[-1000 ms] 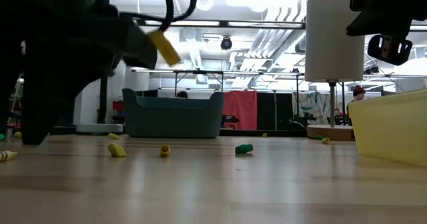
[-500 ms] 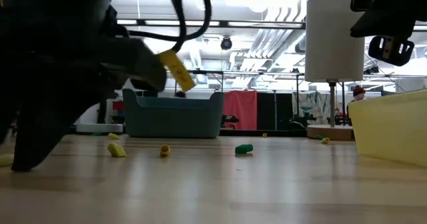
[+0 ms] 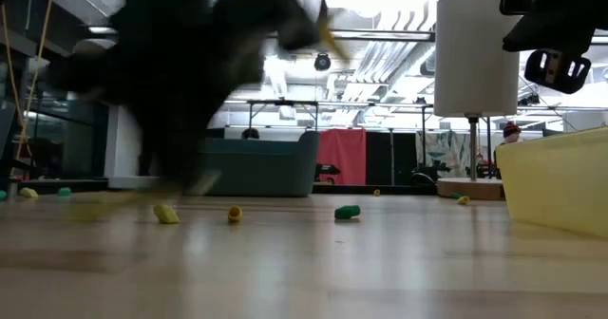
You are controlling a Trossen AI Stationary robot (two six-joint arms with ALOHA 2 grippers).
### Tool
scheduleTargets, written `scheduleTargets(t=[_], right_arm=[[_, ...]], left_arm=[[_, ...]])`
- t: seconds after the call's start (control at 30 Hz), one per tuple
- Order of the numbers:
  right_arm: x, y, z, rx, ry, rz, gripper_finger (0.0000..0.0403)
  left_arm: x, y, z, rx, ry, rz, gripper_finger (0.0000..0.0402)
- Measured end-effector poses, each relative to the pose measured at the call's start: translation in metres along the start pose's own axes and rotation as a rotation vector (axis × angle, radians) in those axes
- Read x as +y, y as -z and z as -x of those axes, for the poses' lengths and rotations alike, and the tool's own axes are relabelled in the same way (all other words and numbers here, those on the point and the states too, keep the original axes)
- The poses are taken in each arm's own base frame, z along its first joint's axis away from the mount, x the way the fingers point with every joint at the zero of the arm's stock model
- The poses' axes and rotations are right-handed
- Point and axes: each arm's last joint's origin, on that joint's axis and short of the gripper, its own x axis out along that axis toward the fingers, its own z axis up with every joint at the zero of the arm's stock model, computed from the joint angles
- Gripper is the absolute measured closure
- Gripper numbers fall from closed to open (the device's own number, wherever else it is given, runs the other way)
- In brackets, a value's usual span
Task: Sort crayons
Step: Put the yellow crayon into the gray bin
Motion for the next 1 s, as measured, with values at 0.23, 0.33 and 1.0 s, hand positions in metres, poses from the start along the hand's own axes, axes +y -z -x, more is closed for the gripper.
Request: scheduleTargets(t=[0.23, 0.33, 1.0], right_arm=[[0.0, 0.0, 0.0, 0.004, -0.003, -0.001, 0.0402], [0.0, 0.0, 0.0, 0.003, -0.003, -0.001, 0.0402], [0.005, -0.008, 0.001, -0.175, -0.006, -0.204, 0.0402]], left_arm=[[0.018, 0.0, 0.123, -0.383, 0.3, -0.139, 0.04], [0.045, 0.012, 0.178, -0.545, 0.397, -0.21, 0.0401], [0.174, 0.114, 0.213, -0.214, 0.171, -0.722, 0.0401]])
